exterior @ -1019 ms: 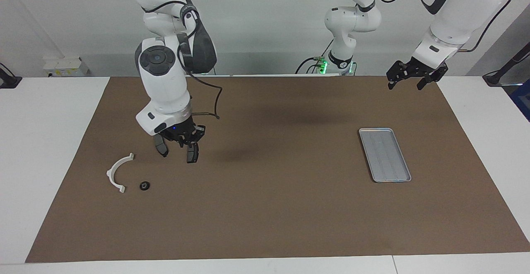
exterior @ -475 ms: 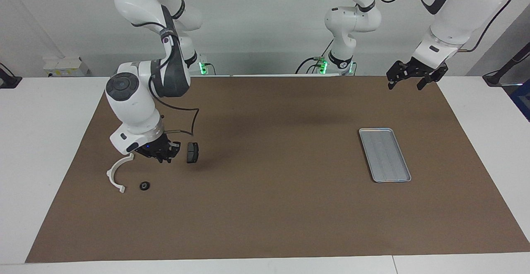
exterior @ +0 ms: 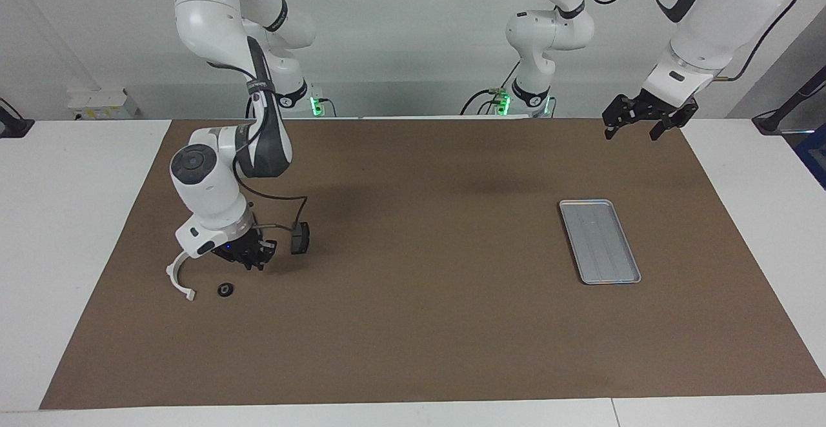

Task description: Place bearing gear from tray to pile

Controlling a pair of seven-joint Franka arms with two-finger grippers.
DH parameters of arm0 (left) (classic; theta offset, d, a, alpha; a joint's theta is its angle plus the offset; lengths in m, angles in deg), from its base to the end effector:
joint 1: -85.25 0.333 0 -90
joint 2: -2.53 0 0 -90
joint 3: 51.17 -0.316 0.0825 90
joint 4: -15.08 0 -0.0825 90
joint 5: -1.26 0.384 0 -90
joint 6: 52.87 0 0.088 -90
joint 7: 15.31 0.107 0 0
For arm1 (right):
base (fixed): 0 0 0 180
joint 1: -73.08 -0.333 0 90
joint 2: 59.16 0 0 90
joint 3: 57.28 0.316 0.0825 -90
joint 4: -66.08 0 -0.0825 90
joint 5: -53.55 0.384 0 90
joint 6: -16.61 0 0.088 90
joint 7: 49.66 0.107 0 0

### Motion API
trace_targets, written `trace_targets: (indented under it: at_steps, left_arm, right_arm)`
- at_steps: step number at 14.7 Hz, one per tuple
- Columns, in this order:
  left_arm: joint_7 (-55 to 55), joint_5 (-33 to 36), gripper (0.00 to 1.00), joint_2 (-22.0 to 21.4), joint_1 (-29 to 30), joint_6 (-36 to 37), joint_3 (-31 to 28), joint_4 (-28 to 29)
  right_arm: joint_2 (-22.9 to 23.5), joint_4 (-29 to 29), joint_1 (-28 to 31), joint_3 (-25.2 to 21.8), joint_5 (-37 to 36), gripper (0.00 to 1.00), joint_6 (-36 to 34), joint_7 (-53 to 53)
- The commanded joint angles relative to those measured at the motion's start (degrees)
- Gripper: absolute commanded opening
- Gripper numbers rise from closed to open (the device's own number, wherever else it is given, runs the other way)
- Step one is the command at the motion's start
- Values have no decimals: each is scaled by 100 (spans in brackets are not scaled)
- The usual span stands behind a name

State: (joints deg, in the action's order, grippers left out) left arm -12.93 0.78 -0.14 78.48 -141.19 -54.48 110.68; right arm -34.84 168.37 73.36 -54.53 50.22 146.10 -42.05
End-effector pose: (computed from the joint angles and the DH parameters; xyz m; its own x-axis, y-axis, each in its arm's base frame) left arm 0.5336 -0.0325 0.6015 0.9916 -0.1021 -0.0799 -0.1012 -0.9948 0.0144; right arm 0.6556 0.0242 0.3220 0.9969 -0.0580 0.0537 -0.0591 -0.9981 0.0200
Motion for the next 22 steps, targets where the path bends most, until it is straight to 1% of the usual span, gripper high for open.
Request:
trace_targets:
  at_steps: [1, 7, 12, 13, 14, 22]
  left_arm:
    - [43, -75, 100, -67, -9, 7, -12, 11]
    - [43, -75, 100, -67, 0, 7, -12, 11]
    - [43, -75, 100, -67, -9, 7, -12, 11]
    - [43, -75, 100, -67, -9, 7, -12, 11]
    - [43, -75, 100, -67, -9, 7, -12, 3]
    - [43, -75, 100, -67, -9, 7, -12, 11]
  right_arm:
    - [256, 19, 104, 59, 104, 0, 384, -172]
    - [389, 28, 113, 59, 104, 0, 551, -163]
    - [389, 28, 104, 59, 95, 1, 542, -111]
    - [398, 28, 104, 59, 104, 57, 542, -93]
    - [389, 20, 104, 59, 104, 100, 534, -76]
    - [292, -7, 86, 50, 42, 100, 455, -137]
